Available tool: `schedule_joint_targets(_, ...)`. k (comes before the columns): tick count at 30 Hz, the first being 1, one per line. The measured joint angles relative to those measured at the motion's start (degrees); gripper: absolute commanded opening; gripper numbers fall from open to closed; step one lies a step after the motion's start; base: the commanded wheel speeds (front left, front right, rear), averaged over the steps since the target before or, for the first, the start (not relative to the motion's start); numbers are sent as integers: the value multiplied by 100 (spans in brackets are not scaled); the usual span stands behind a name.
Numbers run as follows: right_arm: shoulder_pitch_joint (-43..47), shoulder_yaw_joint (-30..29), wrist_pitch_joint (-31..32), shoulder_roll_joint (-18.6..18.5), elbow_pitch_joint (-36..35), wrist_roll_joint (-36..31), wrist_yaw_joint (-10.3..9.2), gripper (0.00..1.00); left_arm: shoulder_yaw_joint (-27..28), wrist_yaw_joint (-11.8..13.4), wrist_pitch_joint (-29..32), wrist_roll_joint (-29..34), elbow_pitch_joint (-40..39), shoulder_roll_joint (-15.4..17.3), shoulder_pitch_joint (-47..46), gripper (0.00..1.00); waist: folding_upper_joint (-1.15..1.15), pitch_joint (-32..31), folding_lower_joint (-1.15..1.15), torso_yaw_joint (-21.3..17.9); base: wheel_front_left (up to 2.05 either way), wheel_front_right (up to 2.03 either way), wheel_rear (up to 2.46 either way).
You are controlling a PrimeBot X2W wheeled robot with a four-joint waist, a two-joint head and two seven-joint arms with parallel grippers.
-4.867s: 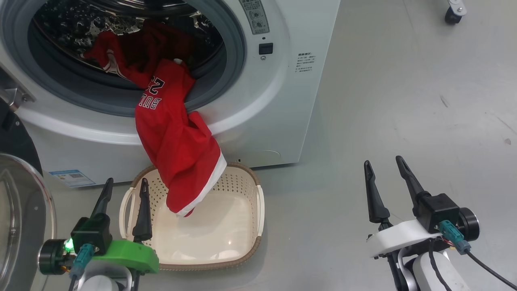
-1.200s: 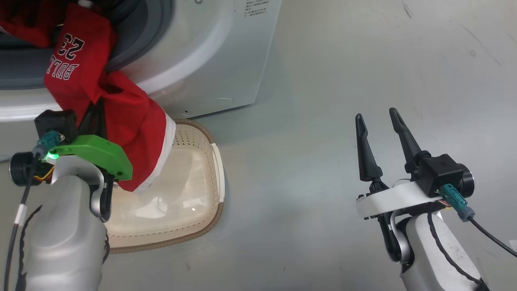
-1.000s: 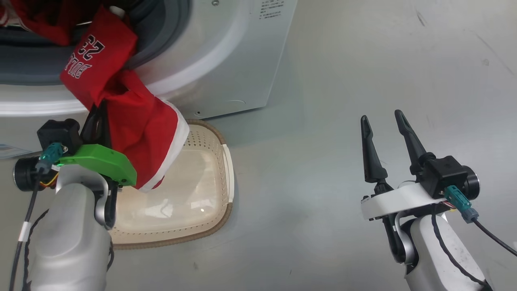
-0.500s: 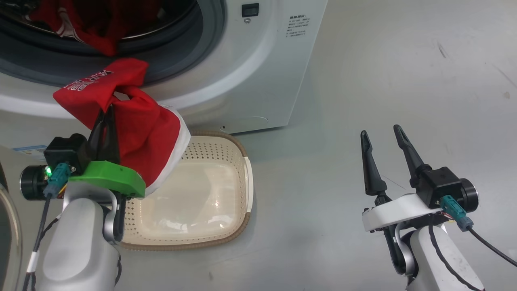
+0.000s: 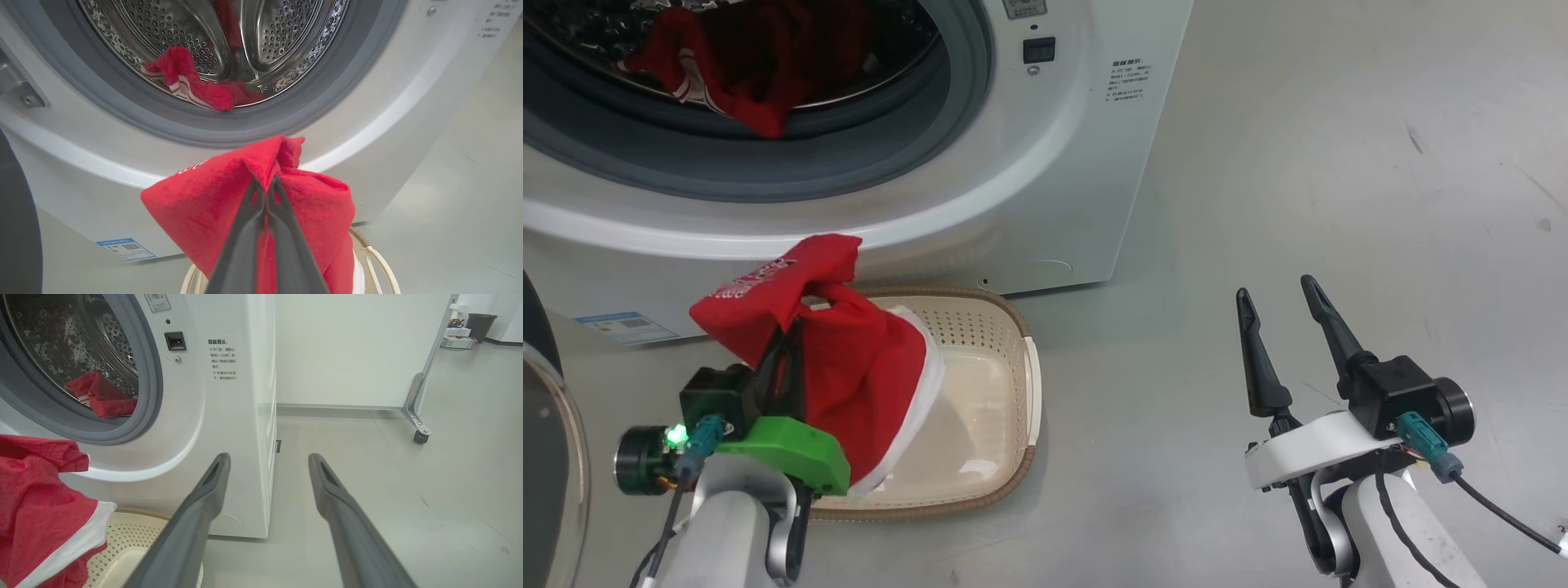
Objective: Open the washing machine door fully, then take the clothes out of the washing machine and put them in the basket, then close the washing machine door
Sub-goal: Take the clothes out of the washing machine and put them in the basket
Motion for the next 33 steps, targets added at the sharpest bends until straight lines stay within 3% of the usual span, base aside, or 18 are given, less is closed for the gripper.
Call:
schedule_joint_targets(14, -31, 169, 0, 18, -94, -32, 32, 100, -313, 53, 672, 191, 546, 12, 210, 0, 0, 185, 0, -386, 0, 0, 0)
schedule_joint_targets(32, -271, 175, 0, 36, -238, -20, 32, 100, -288, -13, 1594, 145, 1952, 92, -750, 0, 0, 772, 0, -772, 0, 0, 0)
schedule_joint_targets(33, -271, 165, 0, 37, -244, -18, 32, 100, -287, -12, 1633, 132, 2022, 87, -769, 25, 0, 797, 0, -785, 0, 0, 0)
